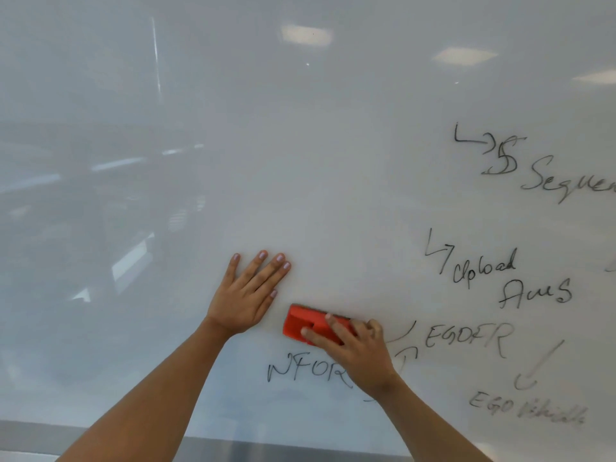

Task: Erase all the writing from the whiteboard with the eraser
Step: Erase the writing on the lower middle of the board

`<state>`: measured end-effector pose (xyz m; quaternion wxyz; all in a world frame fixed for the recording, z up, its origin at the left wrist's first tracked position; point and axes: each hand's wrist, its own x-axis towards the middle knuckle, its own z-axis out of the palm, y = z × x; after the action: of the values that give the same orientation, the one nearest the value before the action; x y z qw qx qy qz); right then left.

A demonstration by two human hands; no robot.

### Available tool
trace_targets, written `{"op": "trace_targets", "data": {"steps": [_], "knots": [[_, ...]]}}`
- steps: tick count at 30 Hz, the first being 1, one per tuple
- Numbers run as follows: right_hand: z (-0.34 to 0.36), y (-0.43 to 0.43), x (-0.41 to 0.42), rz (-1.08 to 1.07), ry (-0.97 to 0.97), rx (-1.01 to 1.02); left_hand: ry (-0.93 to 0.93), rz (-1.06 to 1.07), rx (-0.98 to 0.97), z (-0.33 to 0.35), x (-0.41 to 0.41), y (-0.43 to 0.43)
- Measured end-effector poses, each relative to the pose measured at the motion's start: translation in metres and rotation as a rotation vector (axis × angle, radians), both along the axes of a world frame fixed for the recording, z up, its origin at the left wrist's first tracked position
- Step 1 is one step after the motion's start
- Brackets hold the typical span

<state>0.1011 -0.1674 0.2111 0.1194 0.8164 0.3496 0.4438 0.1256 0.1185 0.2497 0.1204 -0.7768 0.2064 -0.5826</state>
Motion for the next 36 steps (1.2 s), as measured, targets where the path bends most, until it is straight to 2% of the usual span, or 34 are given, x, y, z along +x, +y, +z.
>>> {"op": "trace_targets", "data": {"steps": [2,6,13,20,24,26,29,32,36], "knots": [[-0.023,-0.007,-0.003,-0.007,0.043,-0.161,0.0,0.008,-0.002,0.0,-0.001,0.001],[-0.037,-0.025,-0.003,-0.036,0.131,-0.276,0.001,0.003,-0.011,0.0,-0.002,0.0],[-0.025,0.02,0.003,0.027,0.182,-0.08,0.017,0.023,-0.01,-0.001,-0.002,-0.001],[-0.073,0.022,0.0,0.059,0.078,-0.395,0.006,0.017,-0.009,-0.002,-0.002,0.001],[-0.059,0.016,0.006,0.074,0.047,-0.262,-0.017,0.013,-0.014,-0.002,-0.001,-0.001],[-0.05,0.025,0.009,0.093,0.094,-0.153,-0.016,0.02,-0.014,-0.003,-0.001,-0.001],[-0.055,0.038,0.007,0.1,0.122,-0.096,-0.021,0.016,-0.011,-0.004,0.0,-0.001],[-0.073,0.043,0.004,0.083,0.142,-0.151,-0.028,0.019,-0.015,-0.003,0.001,-0.002],[-0.085,0.039,0.003,0.1,0.097,-0.349,-0.028,0.019,-0.023,-0.004,0.0,-0.002]]}}
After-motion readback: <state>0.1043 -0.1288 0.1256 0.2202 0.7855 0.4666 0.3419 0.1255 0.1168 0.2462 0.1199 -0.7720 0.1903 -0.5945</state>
